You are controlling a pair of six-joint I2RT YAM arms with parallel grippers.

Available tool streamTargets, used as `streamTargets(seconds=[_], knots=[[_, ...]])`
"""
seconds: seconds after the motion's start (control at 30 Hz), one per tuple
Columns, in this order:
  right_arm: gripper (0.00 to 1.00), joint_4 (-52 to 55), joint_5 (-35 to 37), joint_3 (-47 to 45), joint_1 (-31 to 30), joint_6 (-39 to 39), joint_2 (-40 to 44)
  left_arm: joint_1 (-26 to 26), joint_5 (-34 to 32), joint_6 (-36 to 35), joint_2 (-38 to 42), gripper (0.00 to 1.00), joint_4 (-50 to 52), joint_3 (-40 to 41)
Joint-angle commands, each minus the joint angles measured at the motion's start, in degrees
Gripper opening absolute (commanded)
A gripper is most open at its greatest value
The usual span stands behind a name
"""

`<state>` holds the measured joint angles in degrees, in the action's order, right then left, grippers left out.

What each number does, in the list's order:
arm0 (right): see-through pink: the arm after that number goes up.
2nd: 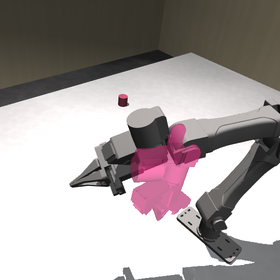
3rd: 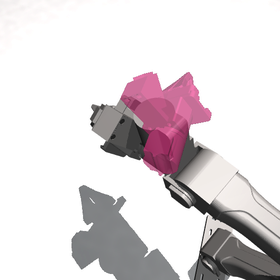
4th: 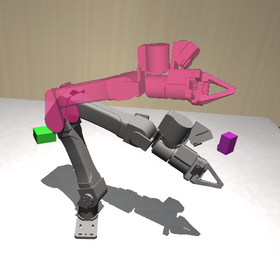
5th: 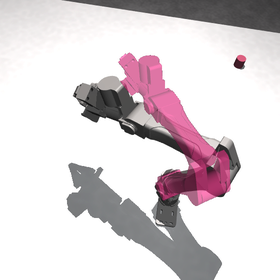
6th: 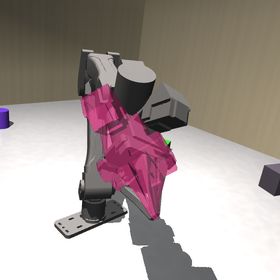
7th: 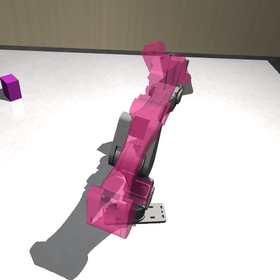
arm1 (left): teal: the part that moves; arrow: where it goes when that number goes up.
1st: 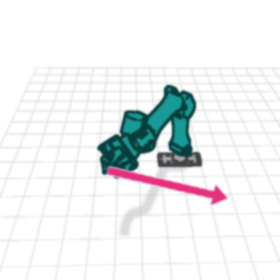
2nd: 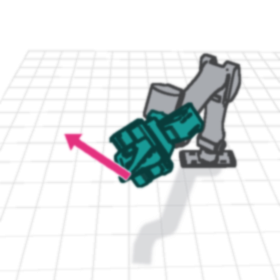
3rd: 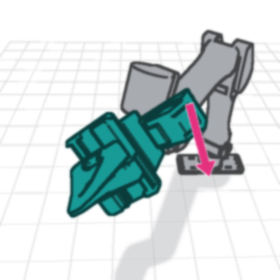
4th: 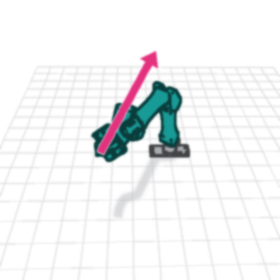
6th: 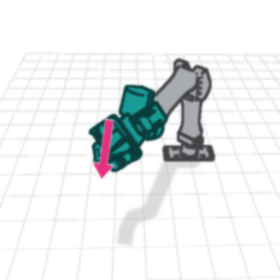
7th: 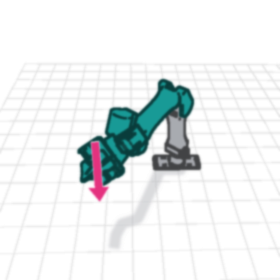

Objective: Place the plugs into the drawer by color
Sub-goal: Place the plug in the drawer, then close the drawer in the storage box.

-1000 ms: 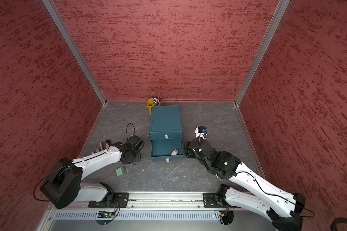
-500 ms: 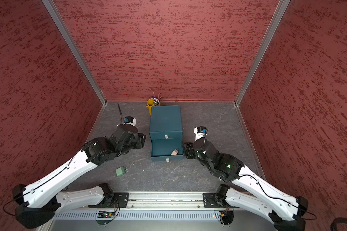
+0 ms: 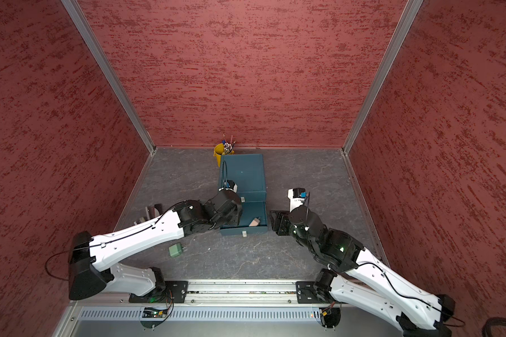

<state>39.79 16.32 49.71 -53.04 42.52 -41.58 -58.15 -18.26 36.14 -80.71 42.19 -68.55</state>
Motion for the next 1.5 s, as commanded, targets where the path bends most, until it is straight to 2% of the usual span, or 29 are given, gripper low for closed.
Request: streamTargets(seconds=[0.0, 0.13, 0.17, 0.23, 0.37, 0.6, 0.7, 0.77, 0.87, 1.07, 1.23, 1.47], knots=[[0.57, 1.52, 0.98, -0.93, 0.23, 0.33, 1.05, -0.35, 0.9, -0.49, -0.28, 0.11, -2.88, 0.33], [0.58, 1.3, 0.68, -1.37, 0.26, -0.01, 1.42, -0.48, 1.04, 0.05, 0.83, 0.56, -3.19, 1.31], [0.6, 1.21, 0.5, -1.34, 0.21, -0.2, 1.2, -0.49, 0.9, 0.08, 1.17, 0.65, -2.95, 1.32], [0.63, 1.1, 0.07, -1.13, 0.14, -0.76, 0.36, -0.54, 0.54, -0.09, 1.56, 0.73, -2.41, 0.94], [0.68, 0.78, -0.58, -0.33, -0.72, -1.56, -1.21, -0.4, -0.27, -0.79, 2.71, 0.81, -1.31, -0.69], [0.71, 0.45, 1.4, -0.07, -5.21, -2.6, -1.08, 1.0, -2.99, -4.09, 6.66, 0.85, 3.36, -7.44], [0.71, 0.65, 2.62, 0.18, -7.99, -2.63, -2.55, 4.42, -3.36, -6.28, 9.04, 0.88, 4.36, -9.86], [0.7, 0.4, 4.47, 0.32, -10.88, -2.24, -3.68, 8.59, -2.7, -7.69, 10.19, 0.89, 4.49, -10.93], [0.7, 0.46, 7.66, 0.92, -14.93, -0.51, -5.33, 16.44, 1.66, -8.46, 10.42, 0.89, 4.53, -12.09], [0.71, 0.07, 12.06, -0.05, -21.16, 2.38, -7.98, 26.77, 9.34, -10.01, 5.9, 0.9, 2.08, -13.09], [0.72, -0.08, 12.84, -0.91, -23.44, 3.79, -8.89, 31.55, 15.51, -9.28, 0.82, 0.89, 1.18, -14.1], [0.74, -2.3, 14.96, -4.44, -25.42, 5.2, -6.35, 32.3, 19.34, -8.88, -2.47, 0.87, -0.03, -14.07]])
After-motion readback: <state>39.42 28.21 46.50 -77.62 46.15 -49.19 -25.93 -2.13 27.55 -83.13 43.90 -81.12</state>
